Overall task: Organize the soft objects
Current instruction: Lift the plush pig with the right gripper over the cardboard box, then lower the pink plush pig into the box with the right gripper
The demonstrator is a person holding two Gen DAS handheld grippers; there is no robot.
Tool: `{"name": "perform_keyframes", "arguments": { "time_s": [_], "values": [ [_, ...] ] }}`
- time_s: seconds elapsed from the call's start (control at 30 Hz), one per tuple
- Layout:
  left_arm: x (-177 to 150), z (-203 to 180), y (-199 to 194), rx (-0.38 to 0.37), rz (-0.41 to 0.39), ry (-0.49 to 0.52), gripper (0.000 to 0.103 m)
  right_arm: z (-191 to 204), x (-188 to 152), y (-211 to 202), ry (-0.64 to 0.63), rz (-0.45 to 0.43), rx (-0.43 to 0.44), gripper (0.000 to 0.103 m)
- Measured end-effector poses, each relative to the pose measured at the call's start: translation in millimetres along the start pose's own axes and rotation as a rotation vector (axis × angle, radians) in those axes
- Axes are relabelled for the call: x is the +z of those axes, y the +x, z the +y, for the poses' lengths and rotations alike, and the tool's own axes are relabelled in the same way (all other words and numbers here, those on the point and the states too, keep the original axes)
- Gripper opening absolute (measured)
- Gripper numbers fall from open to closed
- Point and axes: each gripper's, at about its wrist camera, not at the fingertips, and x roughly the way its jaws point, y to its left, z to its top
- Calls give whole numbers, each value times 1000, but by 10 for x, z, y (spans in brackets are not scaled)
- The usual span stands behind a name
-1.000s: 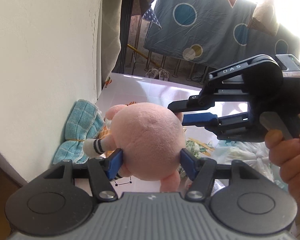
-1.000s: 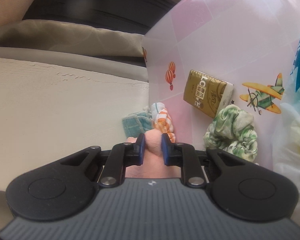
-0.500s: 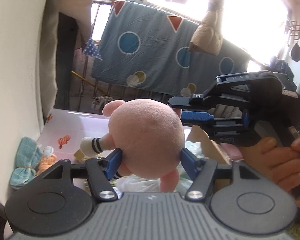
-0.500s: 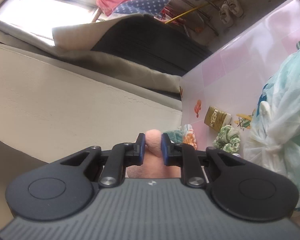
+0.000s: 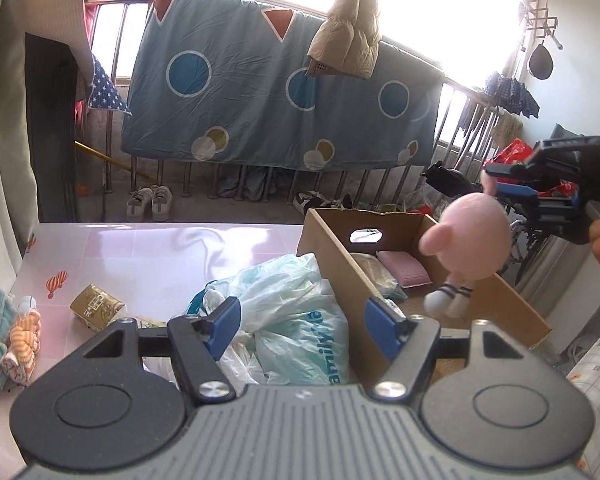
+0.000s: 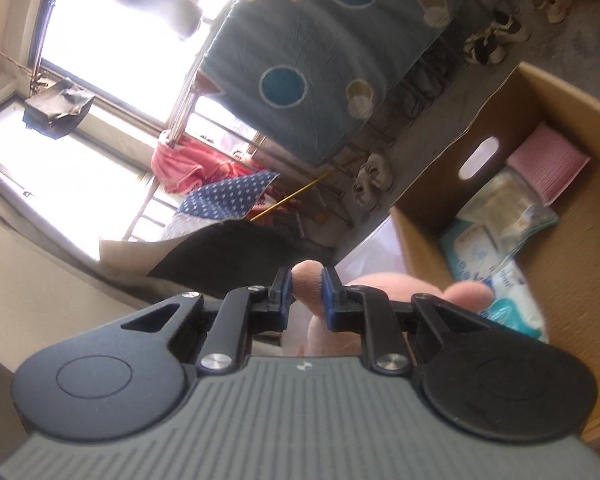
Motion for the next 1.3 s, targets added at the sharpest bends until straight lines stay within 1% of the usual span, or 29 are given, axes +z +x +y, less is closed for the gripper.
{"name": "perform_keyframes", "arguments": {
  "time_s": [0.13,0.2,0.3,0.37,0.4,0.47,0.53,0.7,0.77,0.83,0.93,1.03,1.13,1.2,1.3],
  "values": [
    [-45,123,-8,27,17,-20,70,-382,138,-282,-7,-95,-141,15],
    [-58,178,-16,35,22,-29,70,-578,117,-300,-21,-125,-242,15],
    [-69,239,-15,41,26,-38,70,-868,95,-149,-16,-145,-380,15],
    [-77,262,-19,44,29,-44,70,-1065,88,6,-4,-147,-445,15],
    [-81,271,-25,46,29,-44,70,-1145,81,96,15,-143,-456,15],
    [-96,287,-46,53,29,-39,70,-1260,62,287,52,-131,-468,15],
    [-95,303,-50,64,30,-37,70,-1298,45,422,58,-129,-479,15],
    [-89,382,-45,73,30,-53,69,-1302,127,665,103,-179,-493,15],
    [-93,397,-44,72,31,-59,69,-1335,143,771,137,-184,-496,15],
    [-99,401,-42,72,33,-59,69,-1351,125,897,164,-166,-493,15],
    [-104,406,-36,72,36,-59,69,-1367,34,1140,206,-92,-465,16],
    [-110,408,-29,74,39,-64,69,-1299,-100,1339,203,-29,-434,16],
    [-109,419,-30,77,42,-65,69,-1230,-181,1462,208,-3,-411,16],
    [-109,418,-33,78,41,-66,69,-1217,-196,1488,252,10,-379,16],
    [-116,426,-39,77,40,-70,69,-1165,-181,1453,258,0,-340,16]
  ]
}}
